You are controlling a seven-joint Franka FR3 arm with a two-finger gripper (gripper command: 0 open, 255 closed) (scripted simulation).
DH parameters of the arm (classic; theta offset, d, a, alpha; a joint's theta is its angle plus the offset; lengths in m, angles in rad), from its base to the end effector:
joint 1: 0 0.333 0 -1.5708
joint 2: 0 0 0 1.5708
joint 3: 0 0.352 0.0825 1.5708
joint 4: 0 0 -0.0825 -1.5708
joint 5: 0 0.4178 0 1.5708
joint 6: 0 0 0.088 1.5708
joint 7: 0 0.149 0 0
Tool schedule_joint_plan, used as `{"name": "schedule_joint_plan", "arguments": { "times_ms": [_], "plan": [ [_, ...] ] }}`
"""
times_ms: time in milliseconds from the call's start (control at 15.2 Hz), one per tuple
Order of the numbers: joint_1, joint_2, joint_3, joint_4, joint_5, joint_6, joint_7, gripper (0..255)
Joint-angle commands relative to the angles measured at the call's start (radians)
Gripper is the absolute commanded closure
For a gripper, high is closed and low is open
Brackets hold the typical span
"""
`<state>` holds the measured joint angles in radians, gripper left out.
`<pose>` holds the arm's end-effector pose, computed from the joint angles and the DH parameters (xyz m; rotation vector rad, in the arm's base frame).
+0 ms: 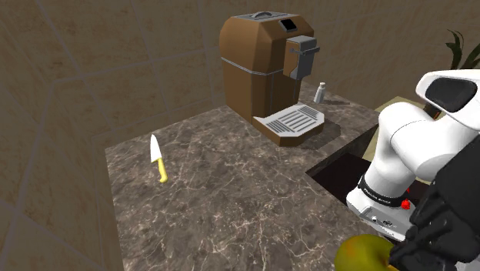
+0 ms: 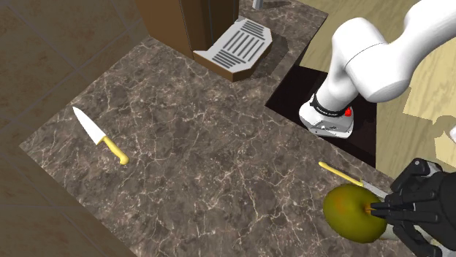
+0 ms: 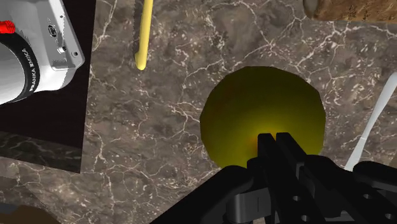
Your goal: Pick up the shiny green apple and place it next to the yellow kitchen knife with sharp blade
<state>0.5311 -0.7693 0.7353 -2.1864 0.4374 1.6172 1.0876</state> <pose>-0.0017 0.4197 0.5601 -3.1145 -0.0375 -0.1041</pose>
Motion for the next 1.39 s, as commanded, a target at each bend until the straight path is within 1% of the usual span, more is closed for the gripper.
{"name": "schedule_joint_plan", "arguments": {
  "times_ms": [0, 132, 1320],
  "plan": [
    [0.029, -0.034, 0.013, -0.003, 0.025, -0.023, 0.036, 255],
    [0.054, -0.063, 0.028, 0.0, 0.049, -0.045, 0.074, 255],
    [0.083, -0.091, 0.134, -0.227, 0.139, 0.165, 0.054, 255]
  ]
}}
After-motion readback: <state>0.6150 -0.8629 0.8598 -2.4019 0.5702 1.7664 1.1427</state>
